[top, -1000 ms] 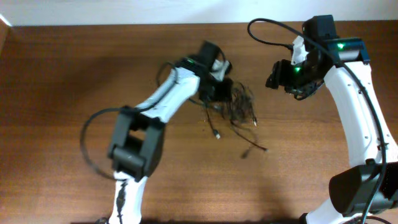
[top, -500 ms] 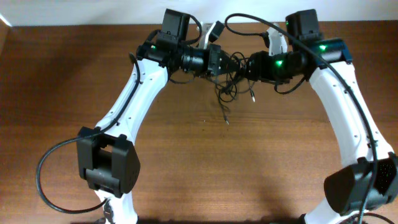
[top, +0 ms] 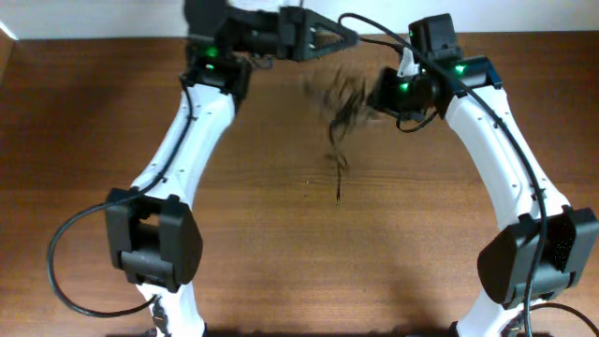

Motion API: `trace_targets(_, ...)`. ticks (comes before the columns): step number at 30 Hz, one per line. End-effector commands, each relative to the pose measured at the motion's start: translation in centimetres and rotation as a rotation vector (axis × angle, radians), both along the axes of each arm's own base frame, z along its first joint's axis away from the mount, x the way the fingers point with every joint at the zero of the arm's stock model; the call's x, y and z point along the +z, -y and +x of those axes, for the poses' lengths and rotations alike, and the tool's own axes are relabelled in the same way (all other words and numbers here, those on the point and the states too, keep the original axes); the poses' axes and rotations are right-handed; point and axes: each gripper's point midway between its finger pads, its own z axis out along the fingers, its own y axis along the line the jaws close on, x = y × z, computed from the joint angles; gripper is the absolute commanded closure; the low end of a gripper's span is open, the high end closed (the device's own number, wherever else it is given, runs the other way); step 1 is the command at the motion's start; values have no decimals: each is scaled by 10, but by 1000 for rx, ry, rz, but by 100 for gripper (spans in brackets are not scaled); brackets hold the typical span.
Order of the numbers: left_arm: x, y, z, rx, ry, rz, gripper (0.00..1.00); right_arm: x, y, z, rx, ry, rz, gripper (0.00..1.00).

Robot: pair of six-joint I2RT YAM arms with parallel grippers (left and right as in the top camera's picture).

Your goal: Untangle cables

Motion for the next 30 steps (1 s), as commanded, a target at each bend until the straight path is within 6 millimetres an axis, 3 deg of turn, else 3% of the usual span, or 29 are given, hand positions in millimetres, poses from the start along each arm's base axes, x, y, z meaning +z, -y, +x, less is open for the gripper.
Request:
trace_targets(1, 13, -39, 9, 57, -45, 17, 100, -6, 32, 6, -87, -17, -40, 88)
trace_targets(3, 10, -52, 15, 80, 16, 19, 100, -5, 30, 3, -48, -22, -6, 96)
trace_targets(5, -1, -50, 17, 60, 25, 35, 100, -5, 28, -2, -29, -36, -2, 96)
trace_targets(7, -23, -43, 24, 69, -16, 48, 100, 3, 23, -5, 24, -21, 23, 89)
trace_targets(9, -77, -38, 53, 270, -140, 152, 100, 21, 31, -12, 29, -15, 22, 70)
trace_targets(11, -148, -53, 82, 561, -198, 438, 100, 37, 40, -21, 41, -7, 2, 56)
trace_targets(12, -172, -62, 87, 653, -174, 574, 100, 40, 43, -24, 49, -11, -8, 53)
trace_targets(13, -191, -67, 88, 710, -123, 703, 100, 42, 46, -30, 66, -24, -28, 52)
trace_targets(17, -227, -35, 71, 692, 93, 977, 100, 34, 59, -41, 42, -77, -100, 52)
trace_targets(21, -276, -20, 64, 621, 147, 1128, 100, 32, 60, -46, 56, -97, -108, 51)
trace_targets(24, -335, -21, 61, 546, 86, 1215, 100, 31, 59, -48, 57, -105, -108, 50)
trace_targets(25, -346, -22, 59, 525, 80, 1233, 99, 31, 60, -48, 57, -107, -109, 50)
trace_targets(30, -390, -24, 54, 477, 23, 1289, 73, 30, 64, -49, 47, -111, -133, 44)
